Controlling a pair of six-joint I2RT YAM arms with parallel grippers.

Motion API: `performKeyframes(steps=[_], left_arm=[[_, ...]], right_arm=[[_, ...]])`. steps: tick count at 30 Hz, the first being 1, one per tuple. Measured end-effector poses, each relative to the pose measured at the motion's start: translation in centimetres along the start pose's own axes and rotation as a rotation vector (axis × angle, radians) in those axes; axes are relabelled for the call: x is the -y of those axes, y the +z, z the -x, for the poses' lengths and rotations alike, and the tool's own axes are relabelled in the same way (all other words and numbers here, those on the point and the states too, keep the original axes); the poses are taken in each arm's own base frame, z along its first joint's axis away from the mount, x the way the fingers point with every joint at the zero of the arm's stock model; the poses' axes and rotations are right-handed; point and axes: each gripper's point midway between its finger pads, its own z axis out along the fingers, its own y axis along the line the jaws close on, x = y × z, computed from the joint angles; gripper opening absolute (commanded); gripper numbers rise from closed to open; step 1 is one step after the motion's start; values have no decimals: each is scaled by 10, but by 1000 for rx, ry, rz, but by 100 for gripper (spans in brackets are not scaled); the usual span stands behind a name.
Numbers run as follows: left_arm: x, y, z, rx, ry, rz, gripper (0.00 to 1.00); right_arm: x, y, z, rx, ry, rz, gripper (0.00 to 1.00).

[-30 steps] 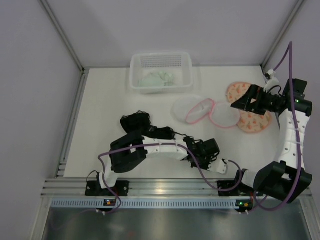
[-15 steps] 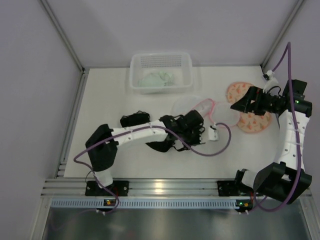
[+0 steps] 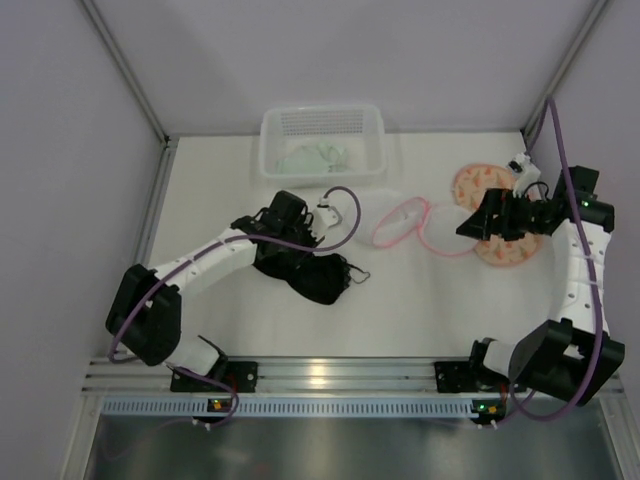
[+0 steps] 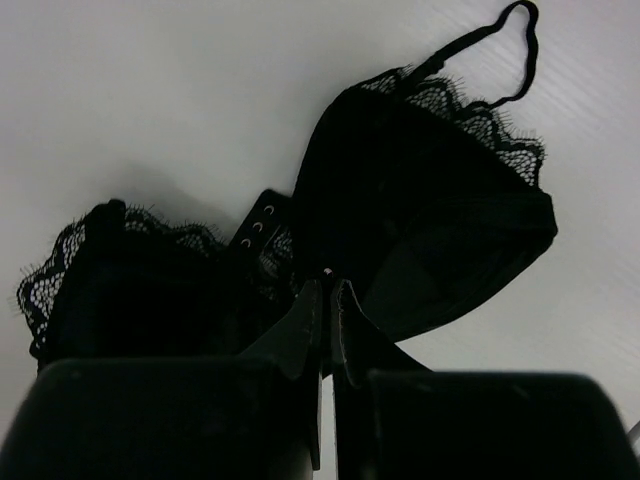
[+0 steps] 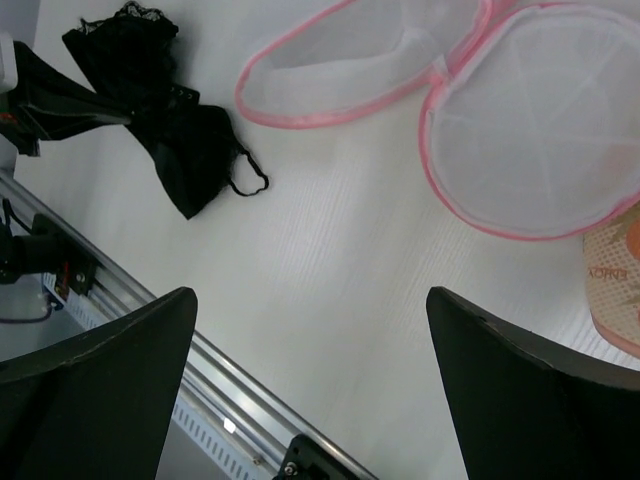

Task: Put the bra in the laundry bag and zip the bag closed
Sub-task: Adjust the bra at the center of the board.

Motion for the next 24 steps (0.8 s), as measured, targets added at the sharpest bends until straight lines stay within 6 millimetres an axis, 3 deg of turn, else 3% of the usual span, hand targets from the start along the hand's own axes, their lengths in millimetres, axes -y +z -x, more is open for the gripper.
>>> performKeyframes(steps=[4,14,20,22,23,24], left_arm=[[-15,-7,-21,-15,-41,51,0],[-43,-10,-40,-53,-50,206,0],[-66,-12,-51,-102,-29,316,1],[-68,-13,-56,-119,-16,331,17],[-69,-13,-59,-128,-9,336,32],[-70,-13,-60,-135,-3,340,37]], right_arm=[[-5,7,-10,-50,-37,16,99],[-17,21,-29,-139,-99,48,100],[-17,22,-30,-147,-112,44,99],[-17,22,-30,-148,-113,42,100],[-16,22,-30,-149,-115,40,99],[-16,22,-30,-149,-118,39,99]])
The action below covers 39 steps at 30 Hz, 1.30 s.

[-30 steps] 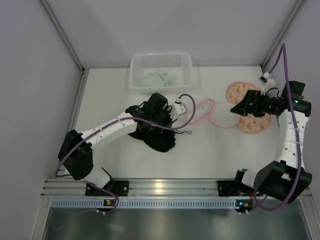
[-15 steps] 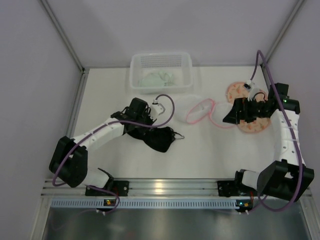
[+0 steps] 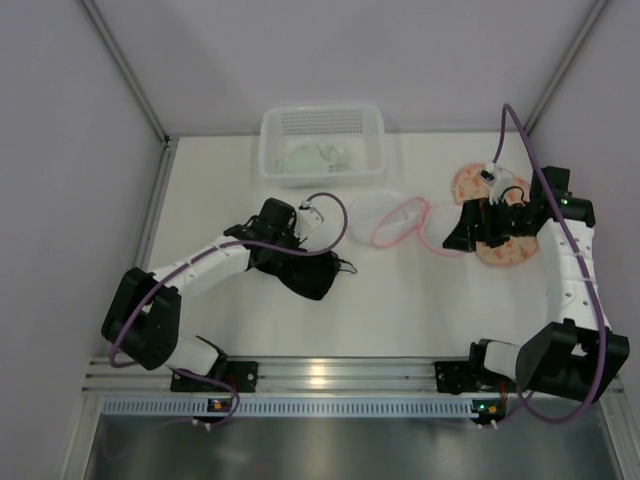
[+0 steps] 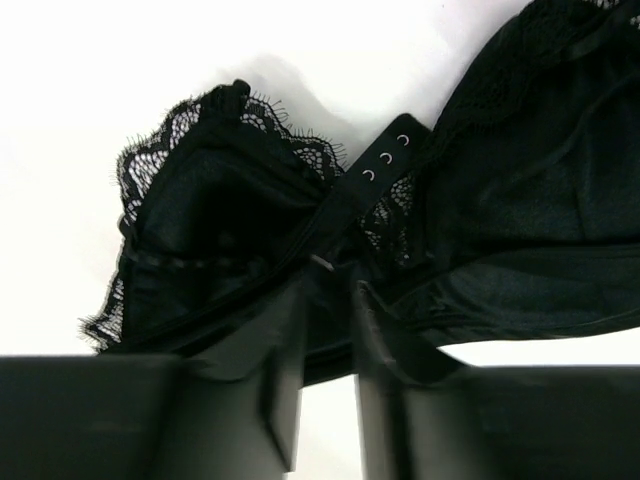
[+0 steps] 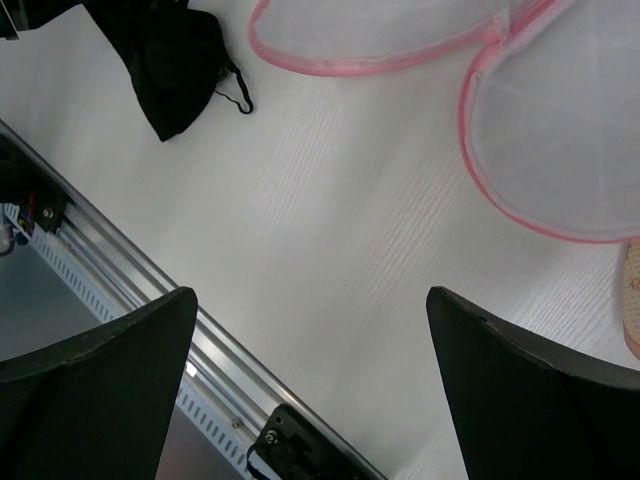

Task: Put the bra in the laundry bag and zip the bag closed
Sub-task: Adjust the bra at the center of the board.

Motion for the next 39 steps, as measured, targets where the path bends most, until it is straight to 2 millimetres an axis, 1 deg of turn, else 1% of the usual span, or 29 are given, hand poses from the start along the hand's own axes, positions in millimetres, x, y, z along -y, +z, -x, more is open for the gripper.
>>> performKeyframes(steps=[2,4,6,9,10,12,13,15,16,17,18,22,25,27,29,34,37,39], left_arm=[[0,0,0,-1,4,1,46],[1,-2,2,8,10,-9,48],[1,-7,10,33,11,-19,49],[-2,-25,39,115,36,-8,49],[0,-32,48,144,54,-4,49],[17,-49,68,203,135,3,49],[32,-56,76,232,183,-16,49],[62,-63,84,258,256,-65,48],[77,-64,84,256,290,-94,48],[86,-63,82,243,313,-110,48],[94,-61,79,226,333,-125,47],[126,-45,55,112,413,-179,47],[150,-36,41,48,472,-223,46],[161,-32,34,14,501,-246,45],[166,-27,31,-8,513,-255,45],[169,-11,21,-91,511,-244,45],[170,3,7,-165,506,-224,45],[166,8,1,-205,504,-190,46]], right_arm=[[0,0,0,-1,-3,-1,99],[1,0,-1,-3,-3,-4,99],[1,0,-1,-6,-2,-8,100],[3,0,-3,-13,-4,-15,99],[3,-1,-3,-15,-4,-18,99],[4,-1,-4,-19,-3,-24,99],[4,-1,-5,-22,-2,-27,99],[5,-1,-5,-23,-2,-31,99],[5,-1,-5,-24,-1,-32,99],[6,-1,-5,-26,-1,-36,99],[6,-1,-5,-26,-1,-38,99],[8,-1,-6,-31,-1,-48,99],[9,-2,-7,-33,0,-53,99],[9,-2,-7,-35,1,-55,99],[9,-1,-9,-38,6,-54,99],[10,1,-14,-49,21,-52,99],[9,1,-14,-49,20,-53,99],[9,1,-14,-49,21,-52,99]])
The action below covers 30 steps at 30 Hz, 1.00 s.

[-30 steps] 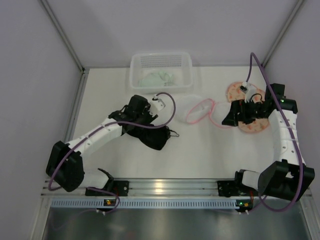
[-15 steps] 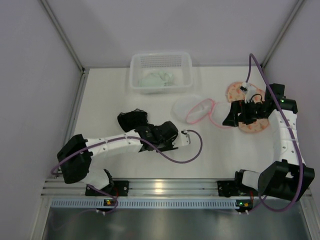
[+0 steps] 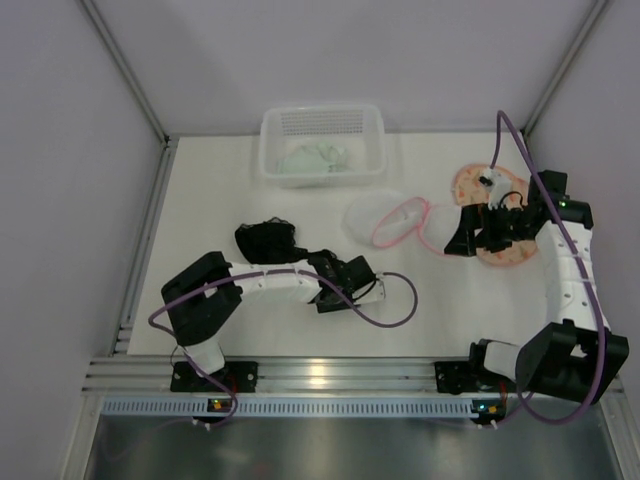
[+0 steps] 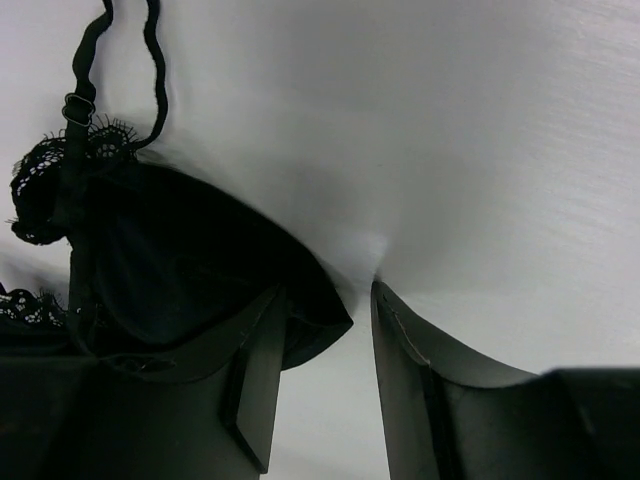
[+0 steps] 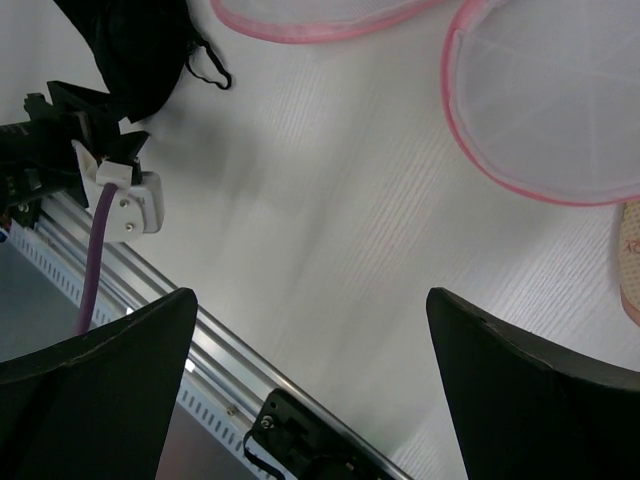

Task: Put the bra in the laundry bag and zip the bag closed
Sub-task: Adjust the bra at the center of the board.

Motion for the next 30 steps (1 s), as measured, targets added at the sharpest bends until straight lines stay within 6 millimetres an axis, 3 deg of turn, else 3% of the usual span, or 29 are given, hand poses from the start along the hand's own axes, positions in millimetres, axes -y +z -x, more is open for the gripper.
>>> performKeyframes(steps=[3,7,8,11,19,23,27,30], left_arm=[[-7,2,0,-23,-20,40,44],[-12,5,0,-46,-44,58,29],[-12,6,-1,-51,-48,55,17],[-12,8,-2,-64,-61,49,0],[-7,-4,7,-64,-97,-39,0],[-5,-29,35,32,-140,-114,0],[-6,-72,67,192,-201,-206,0],[-16,-97,74,280,-283,-281,0]], right_arm=[[0,1,-3,-4,4,1,100],[-1,-1,-2,2,-3,-3,99],[-2,-1,-2,4,-5,-4,99],[-2,-3,-2,9,-11,-10,99],[-3,-4,-2,13,-16,-14,99],[-3,-4,-1,13,-16,-14,99],[-3,-4,-1,13,-17,-14,99],[-2,-4,-1,12,-18,-17,99]])
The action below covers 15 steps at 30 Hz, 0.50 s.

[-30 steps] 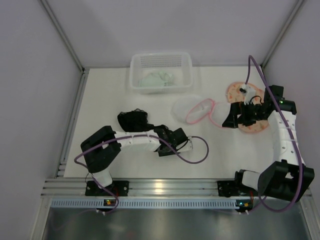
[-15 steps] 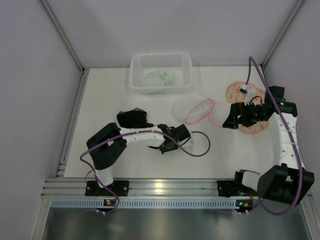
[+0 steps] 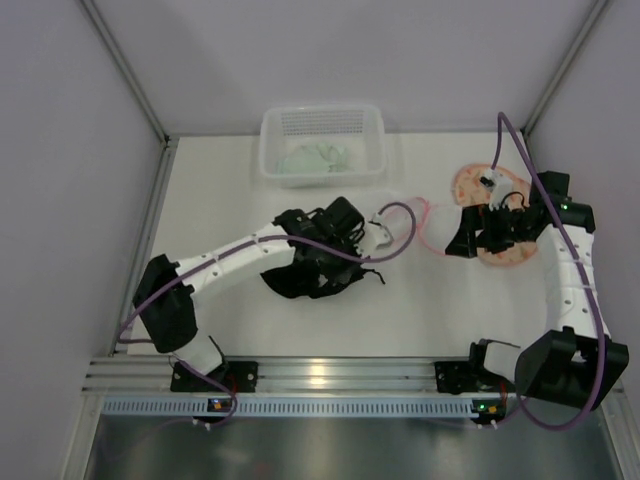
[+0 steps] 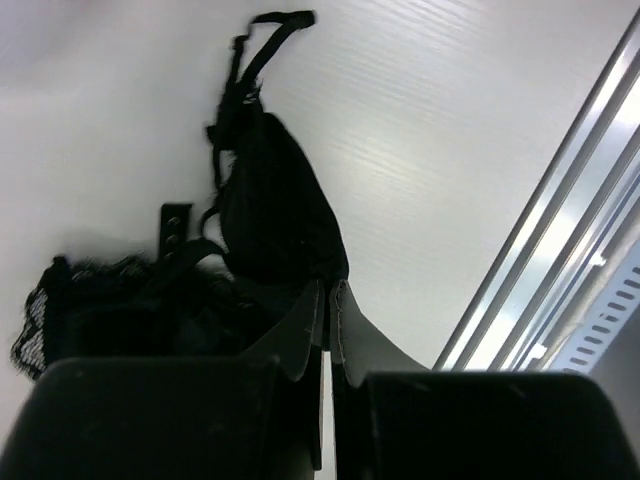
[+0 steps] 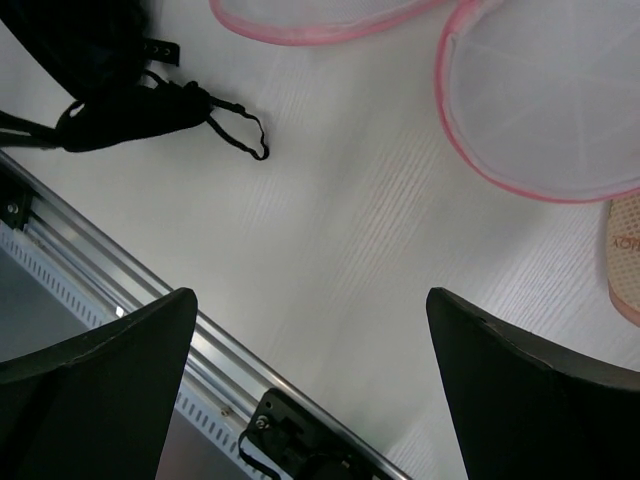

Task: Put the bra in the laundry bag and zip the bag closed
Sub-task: Adjust the bra at the center of the board.

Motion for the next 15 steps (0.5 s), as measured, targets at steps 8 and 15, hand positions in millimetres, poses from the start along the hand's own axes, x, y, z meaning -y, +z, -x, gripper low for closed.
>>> performKeyframes(steps=[8,15], left_arm=[[-72,-57,-22,153,-322,26,0],[-82,-66,-100,153,-539,61,0]], right_arm=[[3,-1,4,-8,2,-6,99],[6,1,4,-27,17,-1,99]])
